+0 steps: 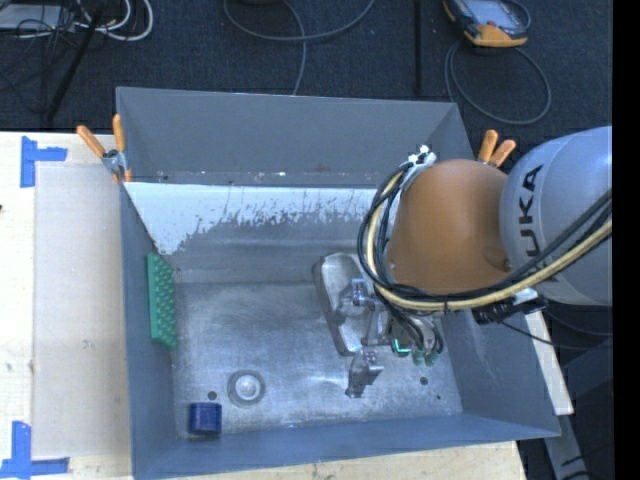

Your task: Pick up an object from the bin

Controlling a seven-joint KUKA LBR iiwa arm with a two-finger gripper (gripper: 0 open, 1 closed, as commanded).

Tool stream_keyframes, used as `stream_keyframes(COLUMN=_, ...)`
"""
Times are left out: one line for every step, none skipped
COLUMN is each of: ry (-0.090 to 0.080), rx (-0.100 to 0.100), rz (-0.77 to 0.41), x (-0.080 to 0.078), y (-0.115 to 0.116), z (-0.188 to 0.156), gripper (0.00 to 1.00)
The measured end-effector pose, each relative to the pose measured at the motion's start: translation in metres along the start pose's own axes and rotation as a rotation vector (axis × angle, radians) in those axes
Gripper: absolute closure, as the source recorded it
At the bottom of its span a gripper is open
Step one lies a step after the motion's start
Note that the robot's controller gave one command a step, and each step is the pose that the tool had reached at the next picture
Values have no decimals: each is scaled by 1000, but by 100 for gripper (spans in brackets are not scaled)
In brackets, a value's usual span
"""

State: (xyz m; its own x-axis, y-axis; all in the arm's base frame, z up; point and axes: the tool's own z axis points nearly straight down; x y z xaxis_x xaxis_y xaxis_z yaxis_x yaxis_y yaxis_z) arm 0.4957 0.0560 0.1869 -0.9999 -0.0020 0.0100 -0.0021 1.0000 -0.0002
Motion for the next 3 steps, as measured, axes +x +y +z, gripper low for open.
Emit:
stream_keyframes(ry=-4, rx=2, rz=-116, x=-32, y=-54, z=60, gripper=0)
stream_keyframes(ry=-10, rx=-2, rz=253, x=-91, y=-60, z=71, gripper=0)
stream_keyframes(ry=-6, rx=1, rz=-306, x=-5, y=-72, z=56, gripper=0)
